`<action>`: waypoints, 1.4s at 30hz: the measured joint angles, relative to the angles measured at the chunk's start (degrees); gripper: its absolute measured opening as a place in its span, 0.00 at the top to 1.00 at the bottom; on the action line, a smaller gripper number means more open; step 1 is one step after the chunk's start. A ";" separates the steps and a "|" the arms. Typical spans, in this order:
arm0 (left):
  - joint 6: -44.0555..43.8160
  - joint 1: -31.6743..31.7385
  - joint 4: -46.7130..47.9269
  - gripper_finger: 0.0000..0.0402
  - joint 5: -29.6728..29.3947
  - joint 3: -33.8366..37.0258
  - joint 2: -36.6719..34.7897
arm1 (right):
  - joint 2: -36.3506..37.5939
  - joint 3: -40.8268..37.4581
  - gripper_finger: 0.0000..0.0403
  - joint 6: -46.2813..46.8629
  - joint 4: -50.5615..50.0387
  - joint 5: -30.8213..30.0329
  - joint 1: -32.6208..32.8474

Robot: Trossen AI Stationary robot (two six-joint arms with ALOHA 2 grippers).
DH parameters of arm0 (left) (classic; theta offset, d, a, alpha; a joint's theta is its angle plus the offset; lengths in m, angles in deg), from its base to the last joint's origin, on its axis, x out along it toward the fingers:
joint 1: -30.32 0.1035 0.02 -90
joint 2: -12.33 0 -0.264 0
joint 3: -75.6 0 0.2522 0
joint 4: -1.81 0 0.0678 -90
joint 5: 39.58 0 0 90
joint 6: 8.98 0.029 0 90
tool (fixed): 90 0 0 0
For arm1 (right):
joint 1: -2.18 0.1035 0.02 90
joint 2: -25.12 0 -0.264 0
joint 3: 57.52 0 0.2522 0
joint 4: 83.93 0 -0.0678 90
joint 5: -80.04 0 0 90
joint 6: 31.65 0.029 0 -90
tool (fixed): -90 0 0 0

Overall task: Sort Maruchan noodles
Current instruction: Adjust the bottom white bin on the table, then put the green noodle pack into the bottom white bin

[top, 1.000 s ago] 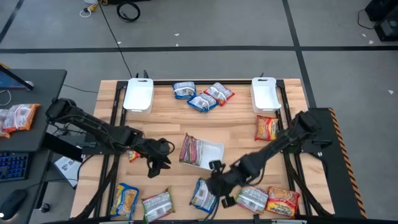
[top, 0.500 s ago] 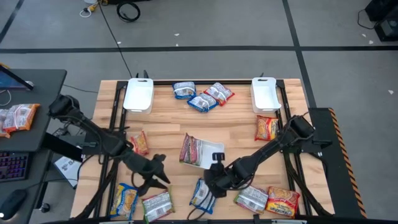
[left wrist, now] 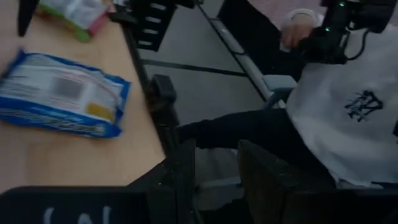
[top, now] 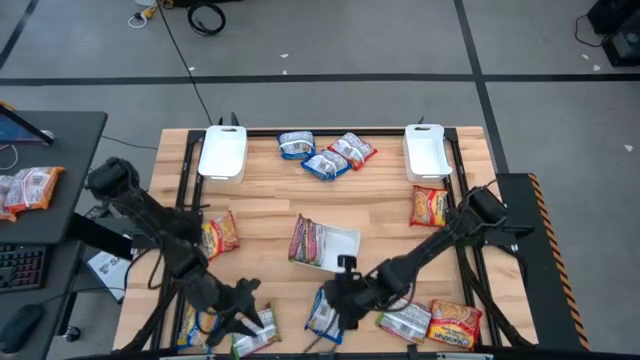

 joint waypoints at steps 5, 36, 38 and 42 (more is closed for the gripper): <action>-1.37 -2.33 -1.35 0.69 -2.47 -0.02 4.58 | -0.89 -0.22 0.69 2.06 -0.61 -0.31 1.60; -15.00 -11.35 11.26 0.69 -13.12 -12.04 13.04 | -1.42 -0.23 0.69 2.04 -2.11 -2.05 -3.79; -15.89 -11.54 11.66 0.69 -14.41 -13.07 13.06 | -1.42 -0.20 0.69 1.91 -0.96 -2.09 -2.61; -11.52 -11.49 13.34 0.69 -17.19 -18.10 14.24 | -1.42 -0.20 0.69 1.90 -0.74 -3.79 -0.88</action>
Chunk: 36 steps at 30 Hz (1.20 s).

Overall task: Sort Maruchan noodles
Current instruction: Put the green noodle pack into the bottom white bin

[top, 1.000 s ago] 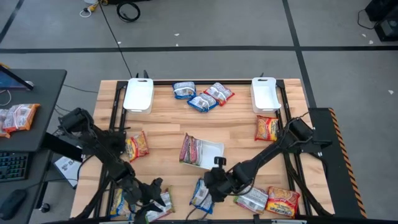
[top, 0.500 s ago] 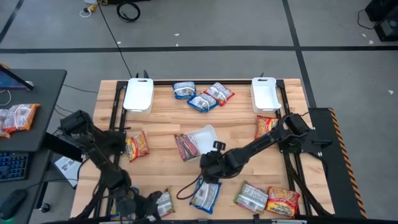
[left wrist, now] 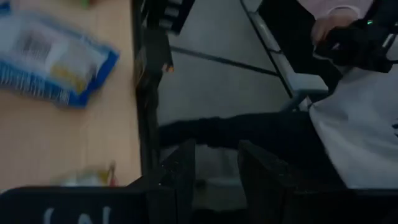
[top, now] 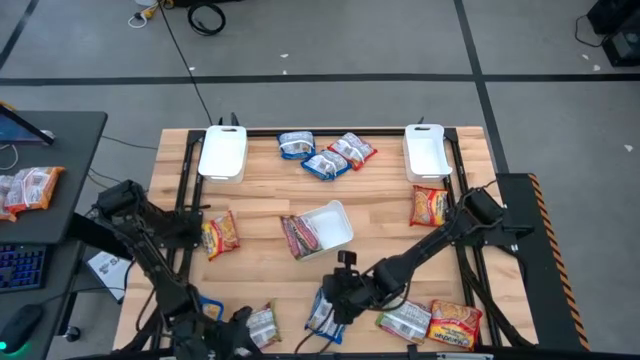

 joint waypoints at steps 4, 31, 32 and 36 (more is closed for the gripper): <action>6.19 0.24 10.32 0.69 -0.43 -9.73 5.45 | 0.00 0.00 0.69 -0.05 -0.05 -0.92 0.61; -33.31 0.03 52.23 0.69 7.54 -23.92 19.54 | 0.00 0.00 0.69 -1.81 -0.42 0.40 1.13; -33.07 0.02 50.28 0.69 7.51 -22.83 19.54 | 0.00 0.00 0.69 -1.26 -0.44 0.55 1.38; -30.65 0.13 43.00 0.69 6.72 -19.25 19.04 | 0.00 0.00 0.69 -0.66 -0.37 0.59 2.22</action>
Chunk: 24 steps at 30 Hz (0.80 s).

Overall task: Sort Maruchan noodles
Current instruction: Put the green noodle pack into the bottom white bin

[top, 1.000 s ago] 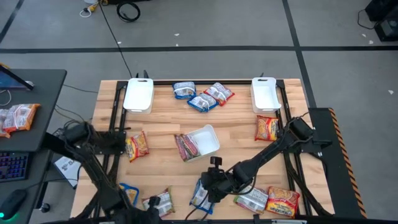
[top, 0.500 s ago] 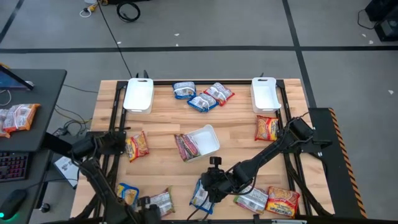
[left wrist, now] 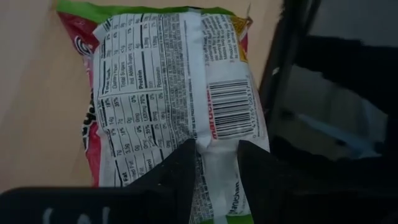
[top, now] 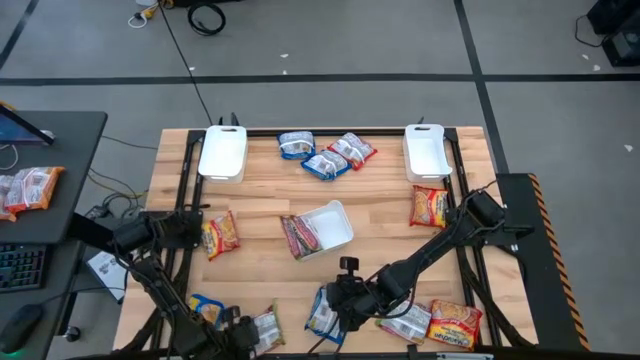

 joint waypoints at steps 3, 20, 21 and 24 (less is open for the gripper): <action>2.37 0.14 -0.22 0.69 -0.27 0.93 0.00 | 0.00 0.00 0.69 0.02 0.00 -0.04 0.20; 17.72 4.84 1.60 0.98 0.82 1.36 -1.58 | 0.02 -0.02 0.69 -6.70 7.88 -0.07 1.72; 19.20 5.28 2.70 0.98 0.62 1.49 -2.38 | 0.02 -0.02 0.69 -8.21 9.30 -0.20 1.99; 23.33 7.19 4.94 0.98 -1.70 1.65 -6.17 | 0.01 -0.02 0.69 -13.96 14.60 -0.39 2.75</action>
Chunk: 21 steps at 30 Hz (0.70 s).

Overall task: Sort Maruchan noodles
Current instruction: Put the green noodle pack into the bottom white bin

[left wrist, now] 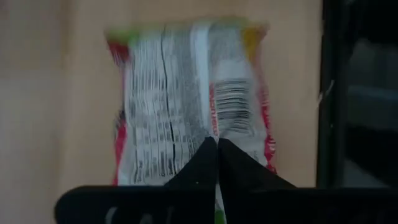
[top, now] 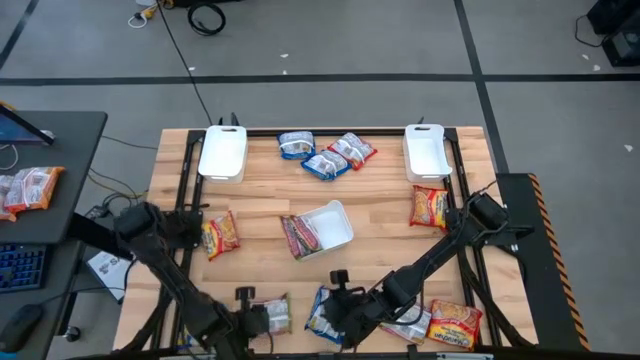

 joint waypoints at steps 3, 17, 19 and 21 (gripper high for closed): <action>3.51 2.14 0.36 0.99 -3.92 -0.21 -4.54 | 0.02 0.00 0.68 -4.98 6.52 0.02 0.75; -3.49 14.28 -6.35 0.98 5.92 -0.23 -8.10 | -0.07 0.00 0.39 -14.80 12.22 -6.16 3.22; -3.45 16.09 -8.74 0.98 6.00 -0.33 -8.01 | -0.09 0.00 0.33 -15.99 12.23 -6.78 3.28; -2.86 17.50 -9.35 0.98 6.83 -0.37 -7.88 | -0.09 0.00 0.27 -17.24 11.72 -7.73 3.28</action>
